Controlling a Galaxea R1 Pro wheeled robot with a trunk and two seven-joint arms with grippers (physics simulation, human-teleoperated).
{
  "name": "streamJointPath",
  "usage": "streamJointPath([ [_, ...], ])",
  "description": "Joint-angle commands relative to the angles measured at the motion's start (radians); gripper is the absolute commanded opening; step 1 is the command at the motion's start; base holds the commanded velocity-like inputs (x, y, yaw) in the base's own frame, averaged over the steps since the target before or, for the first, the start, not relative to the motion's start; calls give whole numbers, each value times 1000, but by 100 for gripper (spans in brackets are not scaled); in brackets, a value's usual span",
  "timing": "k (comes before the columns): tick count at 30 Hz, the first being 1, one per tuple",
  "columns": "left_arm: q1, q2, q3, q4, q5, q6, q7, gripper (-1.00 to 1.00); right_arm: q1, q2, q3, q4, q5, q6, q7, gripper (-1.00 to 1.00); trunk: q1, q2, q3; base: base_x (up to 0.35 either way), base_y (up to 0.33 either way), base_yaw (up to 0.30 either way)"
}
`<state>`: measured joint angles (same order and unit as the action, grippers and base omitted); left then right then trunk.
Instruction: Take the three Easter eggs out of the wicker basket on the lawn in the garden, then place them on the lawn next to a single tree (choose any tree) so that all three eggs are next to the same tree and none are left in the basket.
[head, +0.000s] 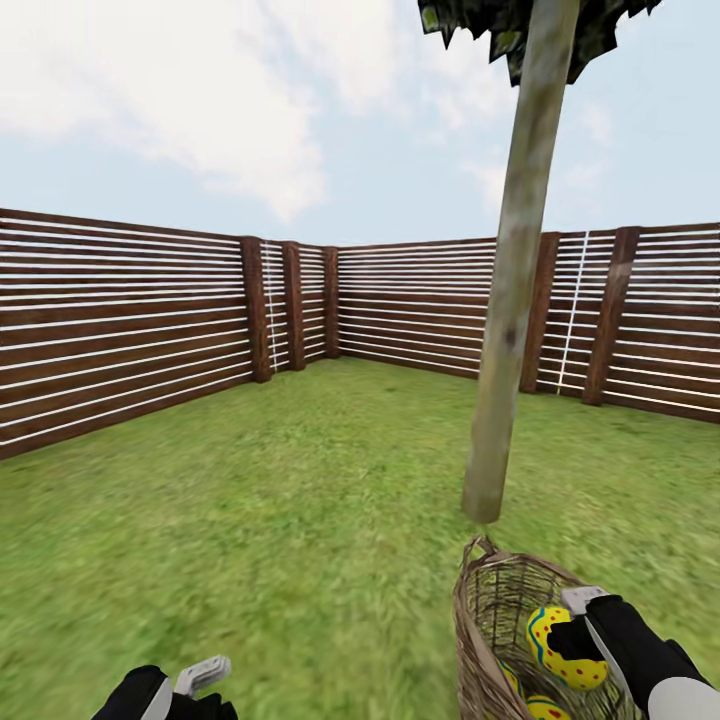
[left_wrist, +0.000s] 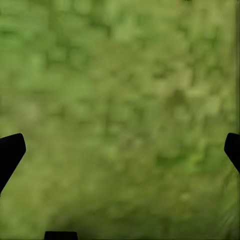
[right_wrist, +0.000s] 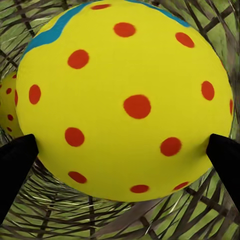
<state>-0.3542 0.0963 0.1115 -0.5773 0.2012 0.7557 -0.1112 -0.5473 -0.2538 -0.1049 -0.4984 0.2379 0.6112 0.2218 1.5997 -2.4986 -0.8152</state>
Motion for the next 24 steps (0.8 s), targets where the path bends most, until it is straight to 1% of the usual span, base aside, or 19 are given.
streamJointPath([
  [1,-1,2,9,-5,1,5,-4,100,0,1,-6,-2,10,4,8,-100,-4,7,2,0,0,0],
  [3,-1,2,21,-6,1,5,-5,100,0,1,-6,-2,10,4,8,-100,-12,21,8,-103,0,0],
  [9,0,-1,22,-1,1,5,-5,100,0,1,-6,-2,11,4,8,-100,-35,63,27,-273,-12,0],
  [18,-1,1,23,-7,1,5,-5,100,0,1,-6,-2,9,4,8,-100,-69,126,55,-14,-4,0],
  [24,-1,15,26,-24,0,14,-10,100,0,4,-6,-2,9,4,8,-100,-92,168,74,0,0,0],
])
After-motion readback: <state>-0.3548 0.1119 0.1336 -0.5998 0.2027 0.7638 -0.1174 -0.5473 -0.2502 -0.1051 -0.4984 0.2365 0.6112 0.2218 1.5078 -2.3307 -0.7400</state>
